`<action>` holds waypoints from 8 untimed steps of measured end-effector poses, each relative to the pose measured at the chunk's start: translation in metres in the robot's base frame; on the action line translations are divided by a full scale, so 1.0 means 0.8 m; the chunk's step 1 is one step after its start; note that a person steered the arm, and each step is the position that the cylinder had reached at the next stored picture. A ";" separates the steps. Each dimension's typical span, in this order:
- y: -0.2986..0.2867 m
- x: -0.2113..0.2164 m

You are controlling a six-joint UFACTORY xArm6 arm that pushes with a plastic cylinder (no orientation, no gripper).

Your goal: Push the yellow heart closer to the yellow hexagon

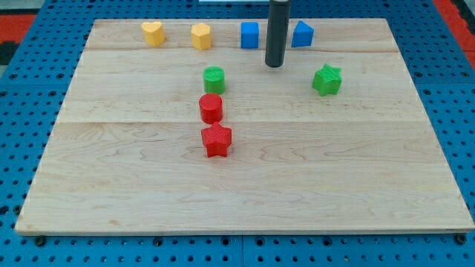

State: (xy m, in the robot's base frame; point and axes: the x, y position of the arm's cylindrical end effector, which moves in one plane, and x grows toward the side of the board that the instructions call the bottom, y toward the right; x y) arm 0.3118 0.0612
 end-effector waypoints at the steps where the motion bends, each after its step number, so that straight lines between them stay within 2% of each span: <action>1: -0.038 0.000; 4: -0.237 -0.009; 6: -0.426 -0.001; 7: -0.432 -0.032; 8: -0.360 -0.078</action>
State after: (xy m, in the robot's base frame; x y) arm 0.2496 -0.2265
